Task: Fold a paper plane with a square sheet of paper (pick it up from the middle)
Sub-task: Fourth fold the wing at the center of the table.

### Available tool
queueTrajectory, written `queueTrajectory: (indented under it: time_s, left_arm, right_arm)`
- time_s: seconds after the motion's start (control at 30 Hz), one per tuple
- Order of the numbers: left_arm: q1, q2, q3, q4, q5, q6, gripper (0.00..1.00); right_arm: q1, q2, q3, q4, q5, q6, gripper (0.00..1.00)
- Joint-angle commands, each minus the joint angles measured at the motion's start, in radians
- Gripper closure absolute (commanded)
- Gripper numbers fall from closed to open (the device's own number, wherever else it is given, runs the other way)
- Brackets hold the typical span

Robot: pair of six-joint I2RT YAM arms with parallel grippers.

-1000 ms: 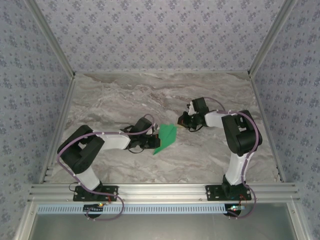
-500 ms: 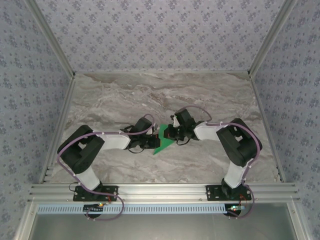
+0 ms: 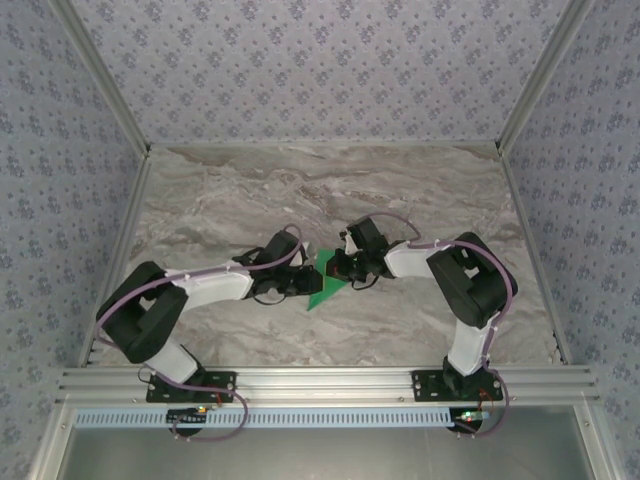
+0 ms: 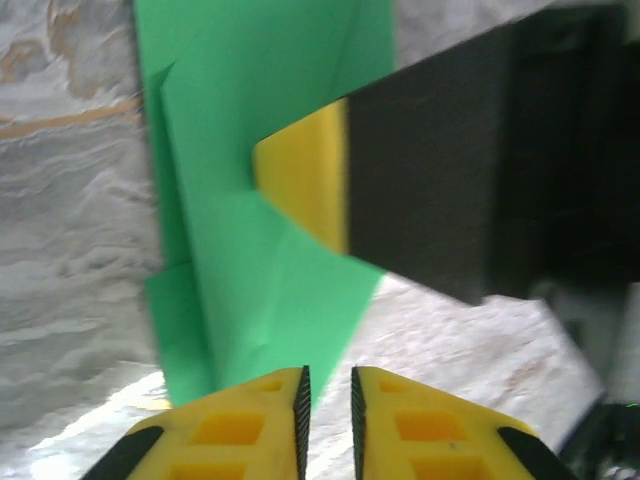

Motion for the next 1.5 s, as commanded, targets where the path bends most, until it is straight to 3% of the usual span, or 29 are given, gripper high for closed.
queueTrajectory:
  time_s: [0.0, 0.3, 0.67, 1.07, 1.3, 1.47]
  left_arm:
    - [-0.012, -0.018, 0.024, -0.005, 0.015, -0.101, 0.77]
    - [-0.043, 0.055, -0.022, 0.030, 0.041, -0.214, 0.78]
    - [-0.039, 0.047, -0.085, -0.011, -0.031, -0.216, 0.79]
    - [-0.038, 0.002, -0.176, 0.045, 0.000, -0.267, 0.79]
    - [0.000, -0.082, -0.107, 0.050, 0.015, -0.204, 0.77]
    - [0.037, -0.055, -0.059, 0.050, 0.027, -0.160, 0.77]
  right_arm:
    - [0.001, 0.062, -0.012, -0.107, 0.084, -0.014, 1.00]
    - [0.010, 0.095, -0.007, -0.117, 0.089, -0.003, 1.00]
    - [0.010, 0.108, -0.007, -0.135, 0.095, -0.004, 1.00]
    - [0.011, 0.114, -0.007, -0.154, 0.100, -0.006, 1.00]
    - [0.011, 0.115, -0.006, -0.153, 0.095, -0.008, 1.00]
    - [0.011, 0.120, -0.007, -0.151, 0.089, -0.009, 1.00]
